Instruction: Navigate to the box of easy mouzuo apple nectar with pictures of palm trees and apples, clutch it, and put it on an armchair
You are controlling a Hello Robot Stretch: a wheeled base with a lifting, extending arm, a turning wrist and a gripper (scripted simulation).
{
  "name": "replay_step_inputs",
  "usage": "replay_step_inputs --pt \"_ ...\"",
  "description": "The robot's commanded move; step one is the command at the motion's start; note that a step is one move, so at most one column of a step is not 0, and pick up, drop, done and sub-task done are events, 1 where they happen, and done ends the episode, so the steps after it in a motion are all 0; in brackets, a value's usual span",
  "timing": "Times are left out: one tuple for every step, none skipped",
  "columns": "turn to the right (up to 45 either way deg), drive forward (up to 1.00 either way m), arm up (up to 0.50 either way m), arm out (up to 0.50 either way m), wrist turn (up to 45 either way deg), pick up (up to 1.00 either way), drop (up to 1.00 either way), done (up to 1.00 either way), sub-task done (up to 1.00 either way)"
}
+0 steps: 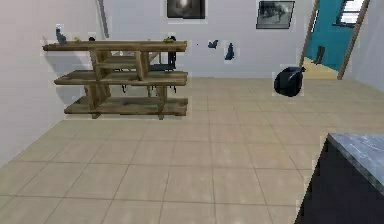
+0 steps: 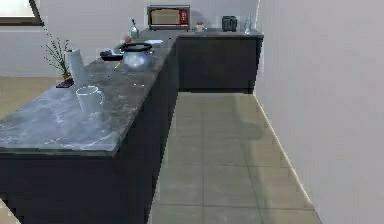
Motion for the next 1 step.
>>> replay_step_inputs --pt "0.0 1.00 0.00 0.00 0.0 0.00 0.00 0.00 0.00"
